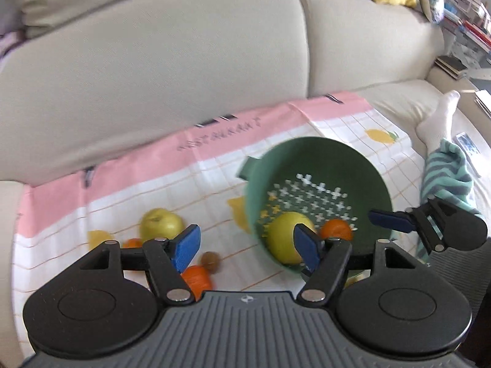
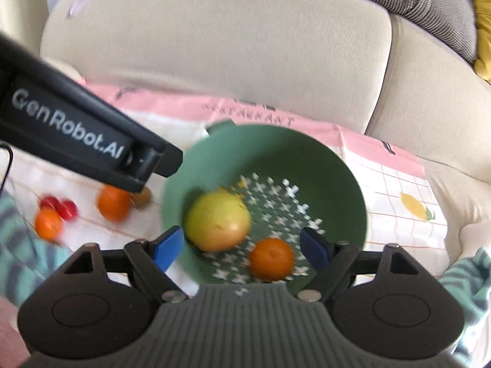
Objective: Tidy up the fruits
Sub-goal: 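Open both tools to release the fruit into the colander and withdraw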
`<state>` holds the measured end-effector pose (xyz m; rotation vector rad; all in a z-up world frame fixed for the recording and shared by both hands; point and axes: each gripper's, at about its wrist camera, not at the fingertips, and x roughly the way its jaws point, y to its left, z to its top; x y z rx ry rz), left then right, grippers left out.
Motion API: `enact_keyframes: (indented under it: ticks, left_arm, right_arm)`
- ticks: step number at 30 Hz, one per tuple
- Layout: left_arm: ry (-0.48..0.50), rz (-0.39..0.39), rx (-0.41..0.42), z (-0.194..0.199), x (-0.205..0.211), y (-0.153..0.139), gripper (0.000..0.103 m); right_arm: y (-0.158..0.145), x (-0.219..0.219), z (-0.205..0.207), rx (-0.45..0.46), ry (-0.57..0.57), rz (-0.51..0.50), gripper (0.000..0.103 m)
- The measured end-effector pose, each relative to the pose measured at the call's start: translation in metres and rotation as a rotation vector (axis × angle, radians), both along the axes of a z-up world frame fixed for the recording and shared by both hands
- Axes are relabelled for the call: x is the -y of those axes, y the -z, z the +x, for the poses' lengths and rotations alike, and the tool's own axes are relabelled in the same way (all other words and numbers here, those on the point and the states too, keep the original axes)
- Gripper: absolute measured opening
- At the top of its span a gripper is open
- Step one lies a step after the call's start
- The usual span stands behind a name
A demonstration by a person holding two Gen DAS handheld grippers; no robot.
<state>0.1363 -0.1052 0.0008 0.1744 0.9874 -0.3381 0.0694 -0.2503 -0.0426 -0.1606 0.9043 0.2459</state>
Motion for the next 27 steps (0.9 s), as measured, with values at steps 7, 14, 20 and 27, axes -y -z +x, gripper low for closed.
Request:
enact_keyframes:
  ticks: [7, 14, 20, 27]
  left_arm:
    - [-0.147, 0.006, 0.05, -0.016, -0.058, -0.014, 0.082]
    - [-0.249, 0.036, 0.014, -0.028, -0.111, -0.004, 0.083]
    - [-0.322, 0.009, -0.026, -0.038, -0.15, 0.007, 0.083]
    - [-0.367, -0.057, -0.075, -0.042, -0.178, 0.015, 0.083]
  right_arm:
    - [-0.009, -0.028, -0.024, 0.052, 0.055, 0.057, 0.087]
    - [-0.004, -0.053, -0.032, 0.051, 0.051, 0.084, 0.087]
    - [-0.006, -0.075, -0.043, 0.069, 0.005, 0.064, 0.087]
    - [0.008, -0.089, -0.04, 0.014, -0.043, 0.071, 0.087]
